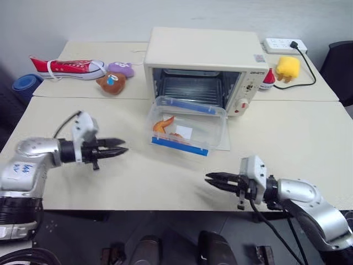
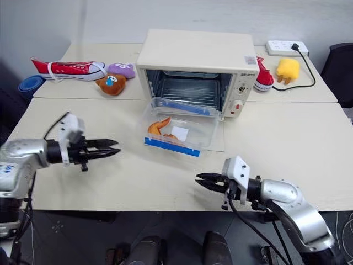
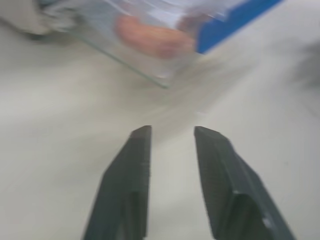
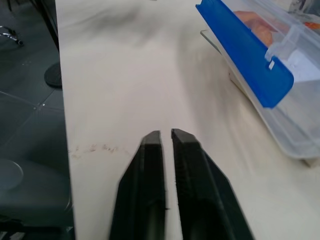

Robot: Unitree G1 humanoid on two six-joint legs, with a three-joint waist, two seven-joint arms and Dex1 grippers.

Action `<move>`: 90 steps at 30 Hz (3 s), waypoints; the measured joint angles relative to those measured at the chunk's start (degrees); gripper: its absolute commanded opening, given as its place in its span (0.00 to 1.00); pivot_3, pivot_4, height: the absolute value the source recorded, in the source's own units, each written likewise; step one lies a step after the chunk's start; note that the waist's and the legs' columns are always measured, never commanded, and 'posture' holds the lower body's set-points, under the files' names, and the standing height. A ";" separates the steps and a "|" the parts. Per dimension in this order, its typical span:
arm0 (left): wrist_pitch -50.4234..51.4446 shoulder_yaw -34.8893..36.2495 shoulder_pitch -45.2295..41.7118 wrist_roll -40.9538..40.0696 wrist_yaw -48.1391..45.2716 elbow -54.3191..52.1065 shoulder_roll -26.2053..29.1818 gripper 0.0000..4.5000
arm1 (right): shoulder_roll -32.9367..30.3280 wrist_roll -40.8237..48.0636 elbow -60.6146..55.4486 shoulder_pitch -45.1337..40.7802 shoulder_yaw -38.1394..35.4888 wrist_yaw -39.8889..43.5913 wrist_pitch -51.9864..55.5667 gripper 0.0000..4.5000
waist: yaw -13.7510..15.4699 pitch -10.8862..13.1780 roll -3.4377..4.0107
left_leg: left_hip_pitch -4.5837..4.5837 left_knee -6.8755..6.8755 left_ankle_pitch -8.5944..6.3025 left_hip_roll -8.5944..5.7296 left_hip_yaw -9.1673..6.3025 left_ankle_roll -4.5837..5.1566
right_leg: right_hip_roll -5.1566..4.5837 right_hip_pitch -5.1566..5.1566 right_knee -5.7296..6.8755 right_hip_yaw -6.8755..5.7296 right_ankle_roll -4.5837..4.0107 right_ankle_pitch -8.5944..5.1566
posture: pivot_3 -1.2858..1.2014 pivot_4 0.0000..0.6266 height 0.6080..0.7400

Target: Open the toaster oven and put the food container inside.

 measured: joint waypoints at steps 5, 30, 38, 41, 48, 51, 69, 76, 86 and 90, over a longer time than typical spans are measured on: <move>-1.55 -5.54 -3.40 2.81 7.60 0.08 -11.45 0.00 | 5.70 -5.38 10.91 -9.14 3.79 0.32 -2.51 0.00 | -0.49 -0.02 -0.03 | -0.03 0.04 0.00 0.01 -0.01 0.00 | 0.01 -0.04 0.08 -0.04 0.02 0.01 | 0.52 0.24 1.00; -14.39 -0.57 -23.61 12.12 37.56 29.19 -31.08 0.00 | 19.31 -22.61 65.38 -43.25 0.57 -11.96 -28.68 0.00 | -3.54 -0.02 -0.03 | -0.07 -0.01 0.02 0.03 -0.07 -0.04 | -0.01 -0.08 0.10 -0.15 0.04 0.02 | 0.52 0.24 1.00; -12.09 0.14 -21.67 11.43 36.01 27.17 -29.27 0.00 | 18.79 -19.84 58.82 -39.82 -0.46 -5.43 -25.08 0.00 | -3.76 -0.02 -0.02 | -0.07 -0.08 0.02 0.04 -0.06 -0.04 | -0.02 -0.11 0.09 -0.27 0.04 0.02 | 0.52 0.24 1.00; 0.60 0.63 -13.10 6.17 31.87 12.16 -22.93 0.20 | 12.78 -16.83 45.06 -30.96 -0.99 -0.41 -18.16 0.00 | -3.62 0.00 0.00 | -0.14 -0.17 0.01 0.05 -0.14 -0.04 | -0.04 -0.17 0.04 -0.27 0.04 0.02 | 0.52 0.24 1.00; -1.18 9.25 4.51 -3.43 11.61 -8.05 -6.72 0.66 | 1.80 -13.43 36.70 -22.34 -6.94 5.22 -13.13 0.00 | -3.31 -0.01 0.04 | 0.12 -0.13 0.03 0.10 0.00 -0.13 | -0.02 0.03 0.02 -0.21 0.01 0.00 | 0.52 0.24 1.00; -5.86 12.11 10.45 -6.15 -0.66 -8.26 -0.62 0.87 | 0.02 -13.94 42.75 -21.58 -7.04 9.67 -17.67 0.00 | -3.35 0.01 0.05 | 0.12 -0.19 0.02 0.10 0.06 -0.14 | 0.00 0.00 -0.03 -0.18 0.00 0.00 | 0.52 0.24 1.00; -2.89 12.13 3.29 -12.33 -7.29 -4.11 2.03 1.00 | 10.48 -9.60 54.33 -24.83 -7.34 21.14 -29.11 0.00 | -3.42 0.09 0.20 | 0.11 -0.21 0.01 0.11 0.02 -0.11 | -0.01 -0.01 0.00 -0.20 0.01 0.00 | 0.52 0.24 1.00; 2.93 23.01 5.43 -18.76 10.34 -3.94 -6.64 1.00 | 13.70 0.32 42.22 -26.08 -15.03 11.89 -19.79 0.00 | -3.49 0.12 0.24 | 0.12 -0.22 0.01 0.13 0.00 -0.12 | -0.02 -0.03 0.04 -0.20 0.01 0.00 | 0.52 0.24 1.00; -1.65 22.07 10.23 -11.89 13.31 -3.16 -2.87 1.00 | 7.72 1.17 35.92 -26.85 -13.66 12.15 -13.43 0.19 | -2.91 0.11 0.24 | 0.09 -0.32 0.00 0.05 -0.01 -0.10 | -0.03 -0.03 -0.06 -0.22 0.01 0.00 | 0.52 0.24 1.00; -9.61 18.80 14.87 -4.58 10.52 -1.48 -1.25 1.00 | 3.98 -2.68 33.71 -17.74 -10.89 18.40 -17.80 0.50 | -3.14 0.12 0.24 | 0.11 -0.35 0.00 0.07 0.12 -0.10 | -0.02 -0.03 -0.13 -0.19 0.01 0.00 | 0.52 0.24 1.00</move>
